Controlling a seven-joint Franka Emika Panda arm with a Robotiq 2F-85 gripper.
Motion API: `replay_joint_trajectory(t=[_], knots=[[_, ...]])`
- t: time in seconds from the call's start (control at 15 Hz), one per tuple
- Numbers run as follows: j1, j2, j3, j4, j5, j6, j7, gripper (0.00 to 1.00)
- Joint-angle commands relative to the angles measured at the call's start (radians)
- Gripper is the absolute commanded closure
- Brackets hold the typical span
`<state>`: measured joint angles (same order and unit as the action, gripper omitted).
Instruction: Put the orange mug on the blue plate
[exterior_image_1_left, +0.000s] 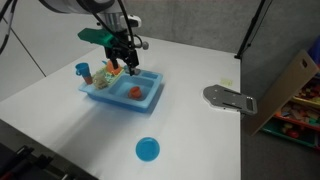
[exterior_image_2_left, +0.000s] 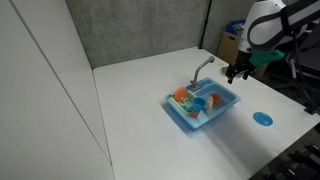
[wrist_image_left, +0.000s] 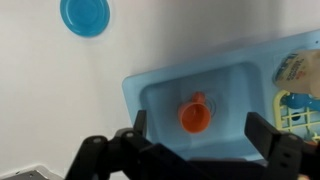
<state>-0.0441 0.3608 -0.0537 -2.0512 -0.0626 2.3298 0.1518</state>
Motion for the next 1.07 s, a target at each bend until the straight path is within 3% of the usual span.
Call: replay_joint_trajectory(t=[0.0, 0.47, 1.0], knots=[[0.002, 0.096, -0.009, 0.090, 0.014, -0.010, -0.003, 0.00], [0.004, 0.249, -0.028, 0.214, 0.008, -0.009, 0.003, 0.00], [0.012, 0.346, -0.031, 0.244, 0.011, 0.067, 0.011, 0.00]])
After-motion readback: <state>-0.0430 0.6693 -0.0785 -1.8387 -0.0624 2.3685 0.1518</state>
